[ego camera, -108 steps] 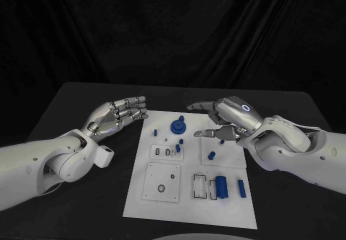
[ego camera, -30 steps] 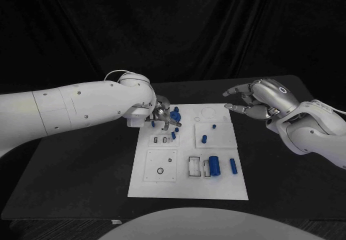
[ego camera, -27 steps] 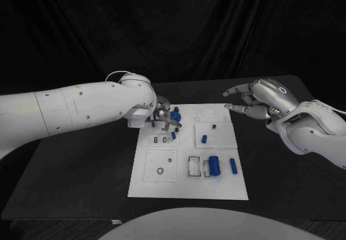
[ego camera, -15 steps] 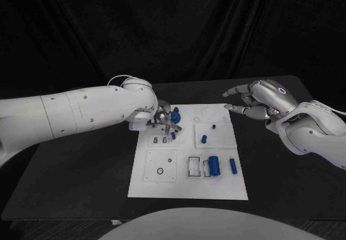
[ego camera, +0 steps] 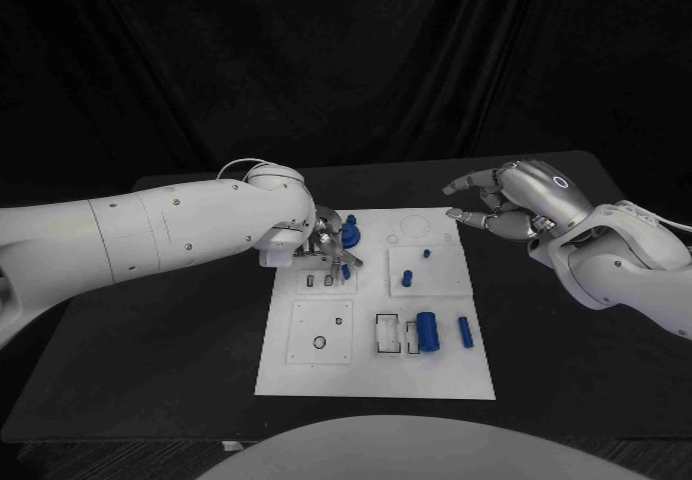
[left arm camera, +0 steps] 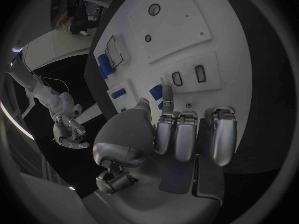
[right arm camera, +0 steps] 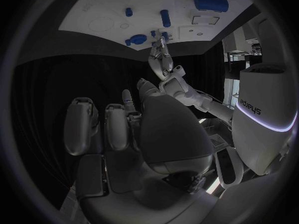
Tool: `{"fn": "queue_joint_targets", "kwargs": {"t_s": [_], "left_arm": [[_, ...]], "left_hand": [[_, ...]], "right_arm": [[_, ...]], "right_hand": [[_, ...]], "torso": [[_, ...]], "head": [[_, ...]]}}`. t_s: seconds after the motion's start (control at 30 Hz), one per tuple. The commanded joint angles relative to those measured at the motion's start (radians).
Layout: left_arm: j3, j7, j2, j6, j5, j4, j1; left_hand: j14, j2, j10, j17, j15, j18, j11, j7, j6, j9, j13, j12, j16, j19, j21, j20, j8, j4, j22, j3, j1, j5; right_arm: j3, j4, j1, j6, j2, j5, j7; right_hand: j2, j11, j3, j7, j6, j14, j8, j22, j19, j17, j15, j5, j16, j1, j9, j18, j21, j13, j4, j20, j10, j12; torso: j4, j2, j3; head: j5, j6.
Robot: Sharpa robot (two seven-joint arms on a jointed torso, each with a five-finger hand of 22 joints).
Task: Assemble the parts on the task board
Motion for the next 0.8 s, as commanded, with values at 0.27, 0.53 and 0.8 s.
{"fn": "queue_joint_targets", "kwargs": {"t_s": [0.27, 0.53, 0.8], "left_arm": [[0.001, 0.039, 0.006, 0.013, 0.001, -0.009, -0.011], [0.001, 0.044, 0.009, 0.013, 0.001, -0.012, -0.013], [0.001, 0.044, 0.009, 0.017, 0.001, -0.012, -0.015]], "left_hand": [[0.104, 0.003, 0.104, 0.263, -0.013, 0.006, -0.013, -0.004, 0.028, 0.002, 0.263, 0.003, -0.001, -0.008, -0.006, -0.003, -0.034, -0.022, 0.119, 0.021, 0.019, 0.021], [0.104, -0.001, 0.104, 0.263, -0.018, 0.006, -0.018, -0.009, 0.045, 0.011, 0.263, 0.003, -0.001, -0.006, -0.009, -0.008, -0.068, -0.057, 0.120, 0.051, 0.043, 0.060], [0.104, -0.006, 0.104, 0.263, -0.022, 0.005, -0.024, -0.016, 0.067, 0.026, 0.263, 0.003, -0.001, -0.002, -0.009, -0.012, -0.082, -0.085, 0.124, 0.076, 0.061, 0.068]], "right_arm": [[0.001, -0.003, -0.005, -0.004, 0.002, 0.002, -0.015], [0.001, -0.007, -0.006, -0.002, 0.003, 0.002, -0.019], [0.001, -0.009, -0.007, 0.000, 0.006, 0.002, -0.022]], "right_hand": [[0.012, 0.008, 0.002, 0.001, 0.010, 0.047, -0.003, 0.182, 0.022, 0.000, 0.007, 0.012, 0.005, 0.001, -0.002, 0.014, 0.004, 0.196, -0.005, 0.009, 0.063, 0.002], [0.012, 0.009, 0.003, 0.001, 0.012, 0.047, -0.003, 0.182, 0.022, -0.001, 0.008, 0.017, 0.005, 0.002, -0.002, 0.014, 0.003, 0.196, -0.006, 0.009, 0.063, 0.002], [0.013, 0.011, 0.006, 0.002, 0.014, 0.046, -0.004, 0.181, 0.021, -0.006, 0.009, 0.024, 0.002, 0.005, -0.003, 0.014, 0.000, 0.195, -0.009, 0.010, 0.062, 0.001]], "torso": [[0.0002, -0.002, 0.0012], [0.0009, -0.003, 0.0029], [0.0005, -0.003, 0.0035]], "head": [[-0.003, 0.000], [-0.007, 0.000], [-0.007, 0.000]]}}
